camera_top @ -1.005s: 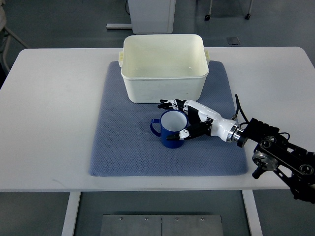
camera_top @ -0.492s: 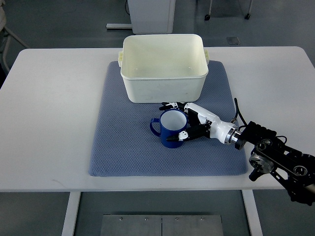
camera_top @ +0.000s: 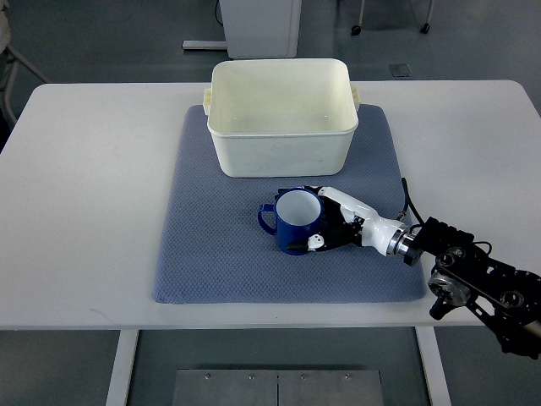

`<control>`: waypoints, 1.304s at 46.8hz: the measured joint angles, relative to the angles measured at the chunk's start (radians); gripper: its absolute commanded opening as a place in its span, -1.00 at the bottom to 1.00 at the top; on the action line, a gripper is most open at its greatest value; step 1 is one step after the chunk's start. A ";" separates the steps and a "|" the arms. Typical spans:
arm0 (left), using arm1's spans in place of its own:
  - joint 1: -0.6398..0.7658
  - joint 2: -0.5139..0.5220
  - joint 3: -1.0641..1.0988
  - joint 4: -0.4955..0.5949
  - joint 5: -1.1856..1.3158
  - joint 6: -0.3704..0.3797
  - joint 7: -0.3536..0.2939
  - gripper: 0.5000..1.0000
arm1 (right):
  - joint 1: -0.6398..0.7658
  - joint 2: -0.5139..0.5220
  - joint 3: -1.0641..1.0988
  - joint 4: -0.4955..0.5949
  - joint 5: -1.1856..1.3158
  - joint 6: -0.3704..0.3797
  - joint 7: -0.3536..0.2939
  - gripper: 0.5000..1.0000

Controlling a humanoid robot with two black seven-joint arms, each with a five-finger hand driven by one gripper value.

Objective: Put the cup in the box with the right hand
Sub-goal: 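Lift the blue mug with the right hand up over the cream tub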

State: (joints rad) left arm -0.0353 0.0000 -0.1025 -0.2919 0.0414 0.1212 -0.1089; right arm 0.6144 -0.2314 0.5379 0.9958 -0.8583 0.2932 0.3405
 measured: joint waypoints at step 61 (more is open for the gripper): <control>0.000 0.000 0.000 0.001 0.000 0.000 0.000 1.00 | 0.173 -0.340 0.045 0.331 0.068 -0.104 -0.048 -1.00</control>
State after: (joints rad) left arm -0.0352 0.0000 -0.1026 -0.2914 0.0414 0.1213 -0.1089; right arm 0.7872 -0.5717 0.5829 1.3270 -0.7902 0.1887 0.2927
